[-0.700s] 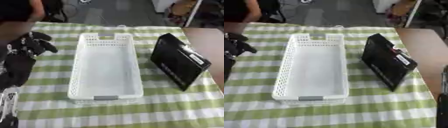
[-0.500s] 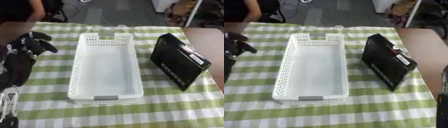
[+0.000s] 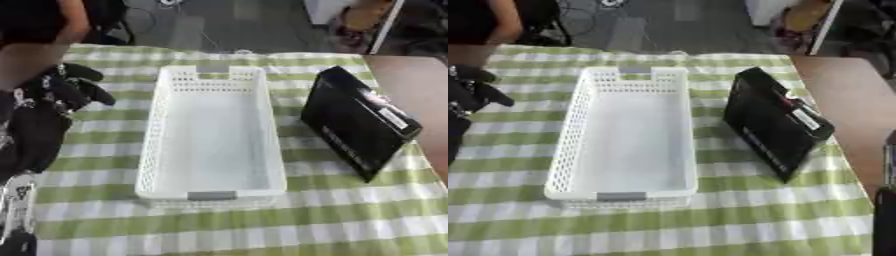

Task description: Pick up objects on the table and place them in the box.

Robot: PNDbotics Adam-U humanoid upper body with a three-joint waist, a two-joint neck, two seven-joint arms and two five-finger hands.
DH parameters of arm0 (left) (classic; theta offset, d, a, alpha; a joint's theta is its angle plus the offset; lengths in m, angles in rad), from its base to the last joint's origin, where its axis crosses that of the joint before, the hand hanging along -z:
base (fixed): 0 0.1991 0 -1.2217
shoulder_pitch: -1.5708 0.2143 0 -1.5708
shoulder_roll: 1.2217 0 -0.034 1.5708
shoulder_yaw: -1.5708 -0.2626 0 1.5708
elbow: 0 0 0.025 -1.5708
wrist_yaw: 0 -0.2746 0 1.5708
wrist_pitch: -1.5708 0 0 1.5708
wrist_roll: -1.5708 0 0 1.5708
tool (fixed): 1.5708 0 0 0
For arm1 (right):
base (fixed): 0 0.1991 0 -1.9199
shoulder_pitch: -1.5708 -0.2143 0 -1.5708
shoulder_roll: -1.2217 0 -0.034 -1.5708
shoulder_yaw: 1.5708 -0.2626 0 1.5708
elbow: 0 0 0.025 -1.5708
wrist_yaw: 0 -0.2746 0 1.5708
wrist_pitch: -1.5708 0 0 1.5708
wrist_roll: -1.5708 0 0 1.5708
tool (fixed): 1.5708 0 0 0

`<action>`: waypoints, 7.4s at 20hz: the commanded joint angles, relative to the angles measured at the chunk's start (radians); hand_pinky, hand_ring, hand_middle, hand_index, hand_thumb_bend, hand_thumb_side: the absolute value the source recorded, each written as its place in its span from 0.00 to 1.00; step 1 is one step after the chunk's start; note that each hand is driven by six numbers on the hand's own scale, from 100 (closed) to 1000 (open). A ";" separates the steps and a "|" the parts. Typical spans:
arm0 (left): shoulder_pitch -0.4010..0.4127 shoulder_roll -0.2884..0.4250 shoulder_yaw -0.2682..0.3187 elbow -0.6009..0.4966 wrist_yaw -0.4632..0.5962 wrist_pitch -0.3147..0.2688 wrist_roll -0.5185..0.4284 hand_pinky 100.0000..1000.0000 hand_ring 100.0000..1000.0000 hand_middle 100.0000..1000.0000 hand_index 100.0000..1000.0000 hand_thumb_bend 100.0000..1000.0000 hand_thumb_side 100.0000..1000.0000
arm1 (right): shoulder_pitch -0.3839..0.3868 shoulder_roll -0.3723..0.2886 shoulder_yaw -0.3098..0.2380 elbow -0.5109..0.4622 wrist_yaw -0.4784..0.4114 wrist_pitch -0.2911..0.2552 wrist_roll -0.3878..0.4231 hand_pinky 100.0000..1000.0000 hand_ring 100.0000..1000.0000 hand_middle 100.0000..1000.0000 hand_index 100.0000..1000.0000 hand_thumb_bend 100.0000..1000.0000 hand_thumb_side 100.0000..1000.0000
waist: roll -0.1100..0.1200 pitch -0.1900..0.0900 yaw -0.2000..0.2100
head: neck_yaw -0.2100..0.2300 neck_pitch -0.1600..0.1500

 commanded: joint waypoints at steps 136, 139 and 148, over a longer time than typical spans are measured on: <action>-0.009 0.010 -0.005 -0.019 0.002 0.006 -0.004 0.61 0.54 0.66 0.51 1.00 0.89 | 0.059 -0.190 0.141 0.357 0.583 -0.048 0.598 0.79 0.93 0.90 0.88 0.19 0.46 | -0.003 -0.009 0.017 | -0.005 -0.012; -0.008 0.010 -0.005 -0.019 0.001 0.007 -0.004 0.61 0.54 0.66 0.51 1.00 0.89 | 0.060 -0.201 0.145 0.362 0.586 -0.056 0.599 0.79 0.93 0.90 0.87 0.19 0.46 | -0.004 -0.010 0.017 | -0.002 -0.011; -0.007 0.010 -0.005 -0.019 0.001 0.007 -0.003 0.61 0.54 0.66 0.51 1.00 0.89 | 0.061 -0.215 0.149 0.359 0.588 -0.072 0.606 0.78 0.93 0.90 0.87 0.16 0.45 | -0.005 -0.011 0.017 | 0.000 -0.010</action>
